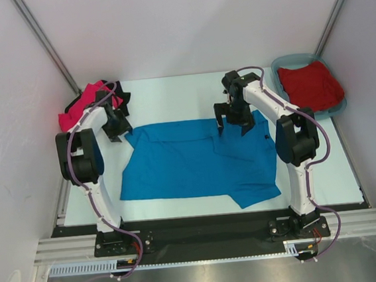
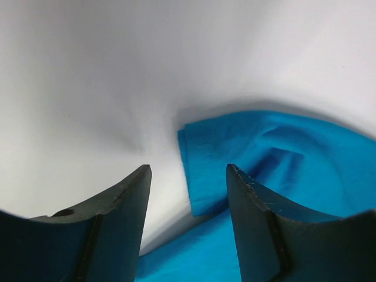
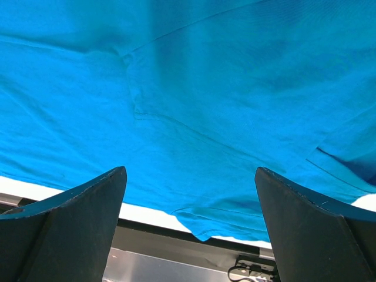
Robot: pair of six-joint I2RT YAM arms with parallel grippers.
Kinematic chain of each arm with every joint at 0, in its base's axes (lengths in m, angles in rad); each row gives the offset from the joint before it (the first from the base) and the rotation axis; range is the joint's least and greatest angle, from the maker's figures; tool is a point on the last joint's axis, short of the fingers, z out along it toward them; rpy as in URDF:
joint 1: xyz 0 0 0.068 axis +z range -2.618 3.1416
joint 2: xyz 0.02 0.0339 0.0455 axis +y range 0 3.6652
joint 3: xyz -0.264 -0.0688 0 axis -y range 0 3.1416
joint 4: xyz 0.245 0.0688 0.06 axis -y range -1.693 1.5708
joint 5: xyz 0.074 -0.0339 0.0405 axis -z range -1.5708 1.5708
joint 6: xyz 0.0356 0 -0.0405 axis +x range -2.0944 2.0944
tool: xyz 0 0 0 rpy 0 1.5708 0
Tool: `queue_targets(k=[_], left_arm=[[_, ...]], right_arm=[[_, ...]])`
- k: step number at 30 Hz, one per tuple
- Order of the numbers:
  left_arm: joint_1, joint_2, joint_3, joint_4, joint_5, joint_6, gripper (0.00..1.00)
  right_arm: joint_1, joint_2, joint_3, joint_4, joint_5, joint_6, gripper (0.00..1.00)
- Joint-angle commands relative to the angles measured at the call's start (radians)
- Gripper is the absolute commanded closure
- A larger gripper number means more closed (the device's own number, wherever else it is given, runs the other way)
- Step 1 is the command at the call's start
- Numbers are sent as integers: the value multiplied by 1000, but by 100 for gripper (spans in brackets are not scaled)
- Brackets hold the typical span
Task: Fold and stack the t-shirts
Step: Flatten the tshirt out
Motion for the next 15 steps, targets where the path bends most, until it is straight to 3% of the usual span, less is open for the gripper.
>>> queue_targets(k=[1,15], left_arm=[[14,-43,-12,18,20,-11,40],[17,20,0,54,62,-14,43]], right_arm=[[0,-53,-2,10,-9,-2,2],[-1,-49,0,5,-6,-4,2]])
